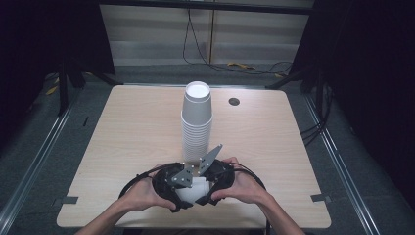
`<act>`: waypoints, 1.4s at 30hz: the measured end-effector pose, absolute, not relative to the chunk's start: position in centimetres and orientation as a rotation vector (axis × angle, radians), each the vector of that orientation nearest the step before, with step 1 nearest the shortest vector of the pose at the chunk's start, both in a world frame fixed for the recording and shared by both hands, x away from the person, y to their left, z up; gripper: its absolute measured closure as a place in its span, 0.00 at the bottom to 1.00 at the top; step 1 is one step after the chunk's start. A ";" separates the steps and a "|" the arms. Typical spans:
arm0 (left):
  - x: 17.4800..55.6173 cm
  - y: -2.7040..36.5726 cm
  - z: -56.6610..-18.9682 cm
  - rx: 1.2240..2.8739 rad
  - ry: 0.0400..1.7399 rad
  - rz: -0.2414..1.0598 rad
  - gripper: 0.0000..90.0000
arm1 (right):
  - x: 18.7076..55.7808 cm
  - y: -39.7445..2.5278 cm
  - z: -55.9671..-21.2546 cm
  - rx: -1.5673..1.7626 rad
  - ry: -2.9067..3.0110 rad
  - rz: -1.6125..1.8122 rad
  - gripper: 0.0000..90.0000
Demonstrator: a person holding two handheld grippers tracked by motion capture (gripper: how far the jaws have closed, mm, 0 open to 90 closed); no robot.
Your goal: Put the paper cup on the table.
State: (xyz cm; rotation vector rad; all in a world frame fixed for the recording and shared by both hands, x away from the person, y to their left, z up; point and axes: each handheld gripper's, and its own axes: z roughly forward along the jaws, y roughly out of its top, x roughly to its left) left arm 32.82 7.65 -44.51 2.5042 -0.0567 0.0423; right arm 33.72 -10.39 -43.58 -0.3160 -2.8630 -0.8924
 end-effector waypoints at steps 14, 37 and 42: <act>33.8 8.9 -44.7 2.386 -0.008 -0.022 0.14 | 33.8 -11.0 -43.3 -0.329 -2.851 -0.968 0.25; 34.1 10.8 -43.4 2.176 0.041 -0.007 0.17 | 33.5 -11.2 -43.1 -0.344 -2.884 -1.006 0.25; 34.2 11.2 -42.9 2.125 0.070 0.015 0.17 | 33.5 -11.6 -42.9 -0.368 -2.876 -1.027 0.25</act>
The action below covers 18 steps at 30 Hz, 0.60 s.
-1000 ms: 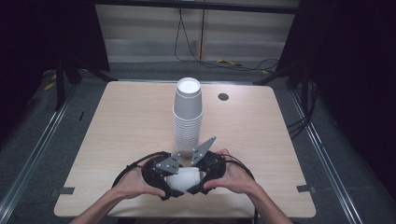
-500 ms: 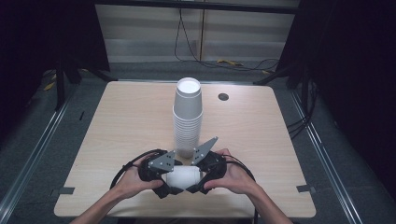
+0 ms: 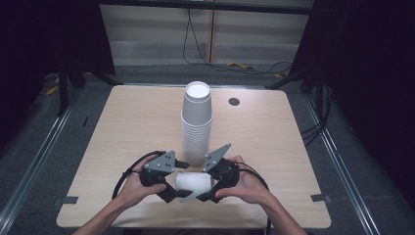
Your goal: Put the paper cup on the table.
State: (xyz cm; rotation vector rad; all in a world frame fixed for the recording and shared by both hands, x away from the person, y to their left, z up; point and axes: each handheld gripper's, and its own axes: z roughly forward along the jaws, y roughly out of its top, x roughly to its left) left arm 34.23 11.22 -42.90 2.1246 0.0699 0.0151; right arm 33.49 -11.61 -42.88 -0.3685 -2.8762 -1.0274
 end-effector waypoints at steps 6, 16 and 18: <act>34.4 11.8 -42.6 2.074 0.110 0.004 0.17 | 33.4 -12.5 -42.7 -0.396 -2.880 -1.033 0.25; 34.6 12.7 -42.6 2.009 0.181 0.032 0.17 | 33.1 -14.1 -42.6 -0.458 -2.882 -1.082 0.25; 34.7 12.8 -42.7 1.986 0.195 0.022 0.17 | 33.1 -14.5 -42.8 -0.462 -2.886 -1.121 0.24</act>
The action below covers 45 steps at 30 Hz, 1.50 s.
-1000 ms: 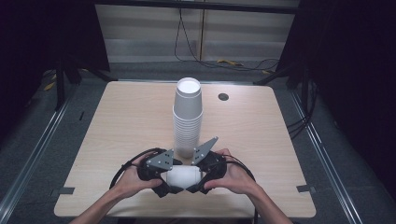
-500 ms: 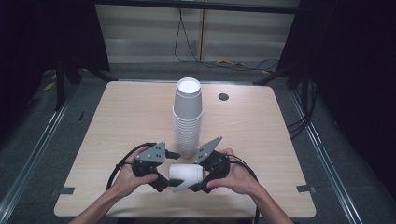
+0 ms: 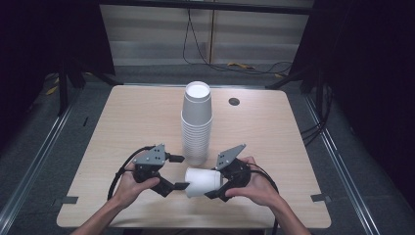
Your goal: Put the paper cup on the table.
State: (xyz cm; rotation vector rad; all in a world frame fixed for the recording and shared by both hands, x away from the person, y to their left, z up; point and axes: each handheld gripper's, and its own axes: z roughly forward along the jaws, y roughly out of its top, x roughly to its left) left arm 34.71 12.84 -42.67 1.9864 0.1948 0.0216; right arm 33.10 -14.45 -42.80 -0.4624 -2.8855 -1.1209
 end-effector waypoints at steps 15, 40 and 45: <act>34.7 13.5 -42.9 1.913 0.233 0.018 0.17 | 33.5 -16.2 -43.7 -0.524 -2.781 -1.373 0.24; 34.6 13.8 -43.5 1.732 0.317 -0.025 0.17 | 33.5 -17.2 -43.9 -0.560 -2.523 -1.787 0.24; 34.7 13.7 -43.7 1.735 0.335 -0.034 0.17 | 33.5 -17.0 -44.2 -0.566 -2.467 -1.848 0.24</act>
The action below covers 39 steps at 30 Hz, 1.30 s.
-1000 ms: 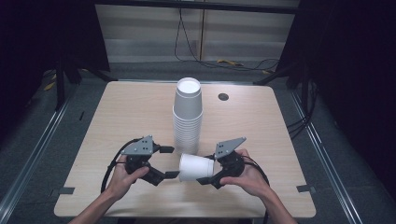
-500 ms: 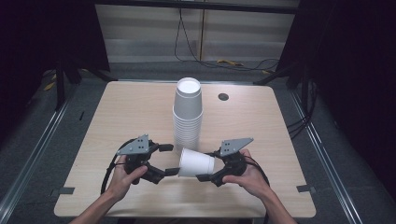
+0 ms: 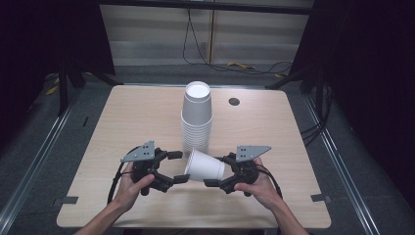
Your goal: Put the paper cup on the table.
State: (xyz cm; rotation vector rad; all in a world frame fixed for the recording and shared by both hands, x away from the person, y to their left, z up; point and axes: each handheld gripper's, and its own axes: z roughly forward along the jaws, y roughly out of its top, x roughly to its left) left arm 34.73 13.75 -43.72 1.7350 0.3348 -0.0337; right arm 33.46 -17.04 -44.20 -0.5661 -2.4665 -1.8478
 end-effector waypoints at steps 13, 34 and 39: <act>34.7 13.3 -44.1 1.722 0.340 -0.053 0.12 | 33.3 -16.7 -44.7 -0.560 -2.382 -1.922 0.24; 34.6 12.1 -44.4 1.733 0.274 -0.104 0.05 | 32.8 -15.5 -44.8 -0.462 -2.403 -1.874 0.24; 34.5 11.9 -44.4 1.752 0.258 -0.090 0.05 | 32.8 -15.2 -45.0 -0.456 -2.413 -1.866 0.24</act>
